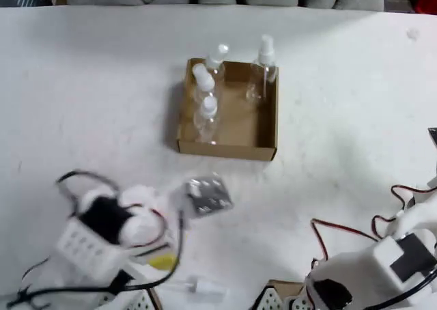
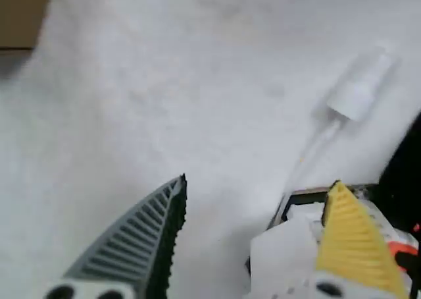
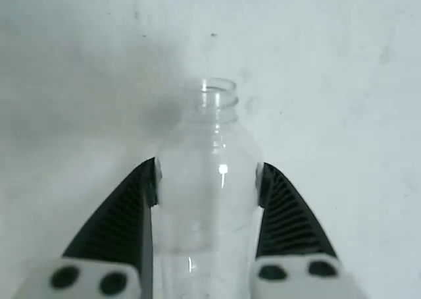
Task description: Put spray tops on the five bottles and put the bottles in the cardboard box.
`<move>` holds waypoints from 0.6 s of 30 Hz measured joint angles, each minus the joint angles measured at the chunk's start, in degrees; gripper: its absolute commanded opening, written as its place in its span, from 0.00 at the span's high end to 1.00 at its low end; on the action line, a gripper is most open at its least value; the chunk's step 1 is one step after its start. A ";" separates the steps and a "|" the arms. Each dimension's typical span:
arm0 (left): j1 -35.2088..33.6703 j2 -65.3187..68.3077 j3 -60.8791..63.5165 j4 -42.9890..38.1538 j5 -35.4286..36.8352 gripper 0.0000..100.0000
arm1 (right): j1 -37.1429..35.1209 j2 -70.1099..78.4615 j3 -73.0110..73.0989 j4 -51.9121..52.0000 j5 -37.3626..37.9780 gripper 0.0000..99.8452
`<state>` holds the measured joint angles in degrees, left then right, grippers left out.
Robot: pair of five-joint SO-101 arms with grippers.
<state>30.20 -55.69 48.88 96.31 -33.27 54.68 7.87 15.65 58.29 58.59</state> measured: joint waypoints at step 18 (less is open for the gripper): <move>30.68 6.51 7.47 -11.78 5.45 0.70 | 1.32 26.02 -34.20 13.19 -0.09 0.99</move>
<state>60.88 -49.19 56.35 84.53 -27.82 56.00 33.89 -18.55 71.47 58.51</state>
